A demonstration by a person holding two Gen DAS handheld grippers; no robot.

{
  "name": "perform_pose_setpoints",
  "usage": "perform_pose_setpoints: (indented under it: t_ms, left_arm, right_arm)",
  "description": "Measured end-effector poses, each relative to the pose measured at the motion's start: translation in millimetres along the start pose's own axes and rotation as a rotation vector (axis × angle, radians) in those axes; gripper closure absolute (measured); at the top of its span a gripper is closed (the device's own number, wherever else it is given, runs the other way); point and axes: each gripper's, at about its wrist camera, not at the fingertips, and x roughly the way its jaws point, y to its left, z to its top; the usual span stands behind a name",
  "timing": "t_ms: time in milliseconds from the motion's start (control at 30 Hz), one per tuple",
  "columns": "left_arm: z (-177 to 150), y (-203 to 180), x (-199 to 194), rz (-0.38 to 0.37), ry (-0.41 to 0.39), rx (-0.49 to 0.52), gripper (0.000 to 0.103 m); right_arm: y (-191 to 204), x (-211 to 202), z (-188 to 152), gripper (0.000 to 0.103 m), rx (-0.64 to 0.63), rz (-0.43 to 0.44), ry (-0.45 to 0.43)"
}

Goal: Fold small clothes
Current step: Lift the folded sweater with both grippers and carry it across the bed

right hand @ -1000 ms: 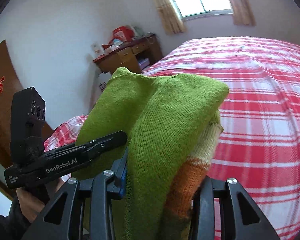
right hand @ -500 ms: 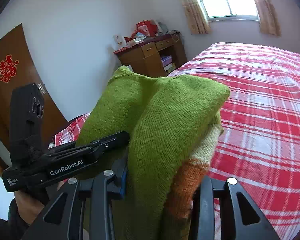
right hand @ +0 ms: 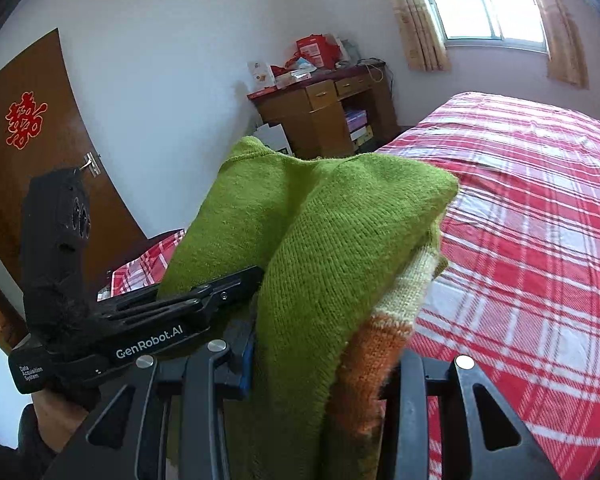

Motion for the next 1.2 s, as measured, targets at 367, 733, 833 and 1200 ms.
perform_pose_setpoints:
  t_ms: [367, 733, 833, 1200]
  left_arm:
    - [19.8, 11.0, 23.5, 0.038, -0.002, 0.022, 0.067]
    - [31.1, 12.8, 50.2, 0.070, 0.015, 0.049, 0.067]
    - [32.3, 13.5, 56.9, 0.072, 0.028, 0.047, 0.067]
    - [32.9, 27.3, 81.6, 0.090, 0.087, -0.008, 0.068]
  right_arm:
    - [-3.9, 37.8, 17.2, 0.064, 0.002, 0.007, -0.005]
    - [-18.7, 66.9, 25.8, 0.064, 0.020, -0.004, 0.001]
    - [-23.5, 72.5, 25.9, 0.064, 0.023, -0.013, 0.006]
    - [-40.6, 107.9, 25.1, 0.065, -0.025, -0.085, 0.042]
